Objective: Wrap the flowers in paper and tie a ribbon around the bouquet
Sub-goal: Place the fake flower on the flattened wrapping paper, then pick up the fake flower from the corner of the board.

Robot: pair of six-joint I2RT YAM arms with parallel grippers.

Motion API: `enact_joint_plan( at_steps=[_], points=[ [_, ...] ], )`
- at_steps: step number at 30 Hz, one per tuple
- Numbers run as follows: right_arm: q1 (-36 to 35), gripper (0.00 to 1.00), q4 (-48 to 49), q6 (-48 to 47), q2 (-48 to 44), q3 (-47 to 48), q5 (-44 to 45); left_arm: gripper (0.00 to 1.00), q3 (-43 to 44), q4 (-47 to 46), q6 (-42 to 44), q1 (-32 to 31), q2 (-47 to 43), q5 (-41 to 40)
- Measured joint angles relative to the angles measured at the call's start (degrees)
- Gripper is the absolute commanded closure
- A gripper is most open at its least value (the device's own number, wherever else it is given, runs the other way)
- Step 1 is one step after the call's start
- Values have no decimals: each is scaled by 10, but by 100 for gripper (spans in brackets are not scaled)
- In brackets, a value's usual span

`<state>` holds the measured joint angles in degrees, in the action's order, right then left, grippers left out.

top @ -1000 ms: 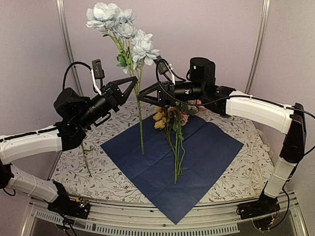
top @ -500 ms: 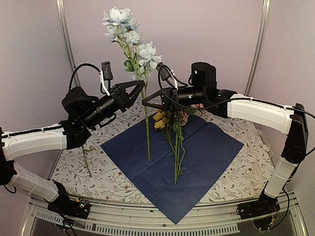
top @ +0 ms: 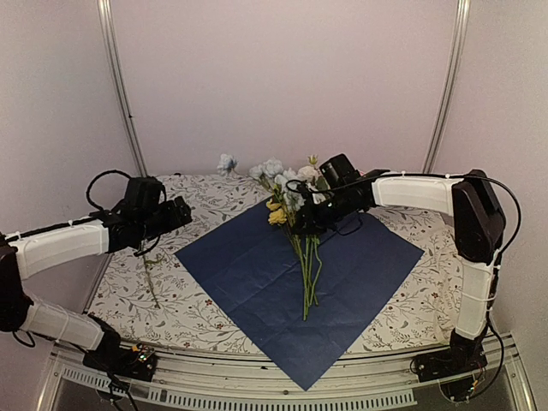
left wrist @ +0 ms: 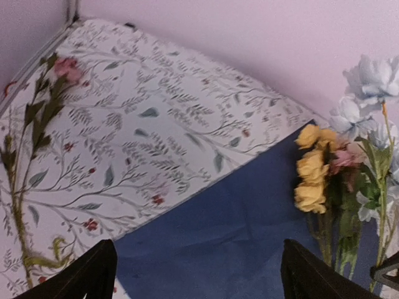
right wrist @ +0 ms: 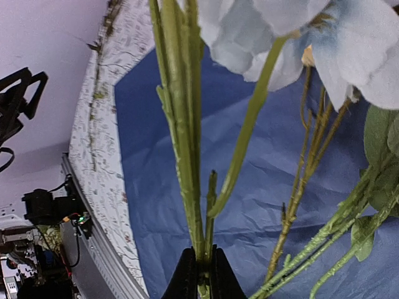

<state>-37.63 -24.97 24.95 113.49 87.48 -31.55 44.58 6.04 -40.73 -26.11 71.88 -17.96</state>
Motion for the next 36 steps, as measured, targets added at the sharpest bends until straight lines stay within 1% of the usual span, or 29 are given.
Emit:
enact_joint_plan(
  at_steps=[2, 4, 6, 9, 12, 15, 17, 18, 19, 23, 26, 27, 29, 31, 33, 36],
  points=[
    [-2, 85, -21, 1, 23, 0, 20, 7, -35, 33, -15, 34, 4, -1],
    [-2, 76, -38, 2, 39, 2, 37, 7, -50, 53, -28, 74, 18, 2],
    [-2, 74, -46, 4, 46, 3, 51, 7, -55, 63, -38, 114, 39, 7],
    [-2, 73, -51, 4, 46, 8, 63, 7, -61, 67, -54, 151, 67, 7],
    [-2, 72, -54, 3, 44, 13, 68, 8, -70, 66, -68, 171, 88, 7],
    [-2, 72, -61, -1, 36, 14, 72, 12, -75, 62, -78, 196, 113, 14],
    [-2, 72, -67, -3, 26, 14, 74, 23, -79, 54, -84, 214, 130, 22],
    [-2, 72, -70, -3, 20, 14, 74, 31, -82, 50, -87, 220, 139, 26],
    [-2, 72, -71, -4, 14, 14, 75, 37, -83, 43, -87, 224, 146, 26],
    [-2, 71, -72, -5, -10, 14, 73, 49, -80, 6, -83, 229, 165, 40],
    [-2, 70, -72, -6, -22, 14, 72, 71, -79, -15, -80, 232, 172, 61],
    [-2, 70, -72, -6, -24, 14, 72, 76, -79, -20, -84, 233, 174, 66],
    [-2, 70, -74, -7, -28, 14, 72, 91, -80, -24, -81, 233, 177, 79],
    [-2, 69, -76, -8, -31, 14, 72, 97, -83, -24, -83, 235, 178, 82],
    [-2, 69, -77, -9, -37, 14, 72, 100, -89, -30, -89, 236, 176, 83],
    [-2, 69, -78, -12, -48, 14, 71, 100, -100, -44, -90, 241, 170, 88]
  ],
)
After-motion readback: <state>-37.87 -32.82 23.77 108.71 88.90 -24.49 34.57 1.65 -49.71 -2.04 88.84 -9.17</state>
